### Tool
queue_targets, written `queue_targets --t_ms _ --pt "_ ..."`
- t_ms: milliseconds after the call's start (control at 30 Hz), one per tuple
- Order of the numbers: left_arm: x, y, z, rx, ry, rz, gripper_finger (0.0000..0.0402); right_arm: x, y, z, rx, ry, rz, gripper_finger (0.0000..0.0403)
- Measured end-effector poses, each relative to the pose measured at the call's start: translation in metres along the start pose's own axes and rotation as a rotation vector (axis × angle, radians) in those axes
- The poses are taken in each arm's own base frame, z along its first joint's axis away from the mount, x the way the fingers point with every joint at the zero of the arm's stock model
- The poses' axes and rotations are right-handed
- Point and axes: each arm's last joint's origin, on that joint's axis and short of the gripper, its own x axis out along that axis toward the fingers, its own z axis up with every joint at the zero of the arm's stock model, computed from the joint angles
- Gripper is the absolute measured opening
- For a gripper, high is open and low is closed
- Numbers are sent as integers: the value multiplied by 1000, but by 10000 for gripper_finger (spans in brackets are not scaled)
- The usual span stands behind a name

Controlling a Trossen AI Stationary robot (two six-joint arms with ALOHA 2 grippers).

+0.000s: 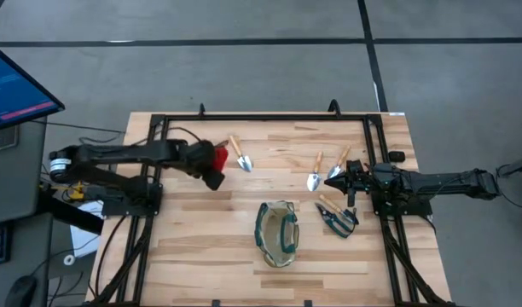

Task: Pick & Place Garden tools in Gardening bag
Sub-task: Put the red gloves into the green gardening bag

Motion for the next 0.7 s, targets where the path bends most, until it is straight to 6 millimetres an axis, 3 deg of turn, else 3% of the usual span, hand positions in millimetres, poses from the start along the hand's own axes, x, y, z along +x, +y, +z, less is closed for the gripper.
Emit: queue_targets --t_ms 200,333,500,700 --pt "-49 -33 26 1 -186 -213 36 0 0 0 -1 0 0 0" --pt "-66 -60 45 36 -327 -376 36 0 0 0 -1 0 0 0" --pt "-64 -93 64 41 -397 -486 36 0 0 0 0 -1 1 0" --pt "-40 -133 66 -70 -273 -535 36 0 0 0 0 -3 2 0"
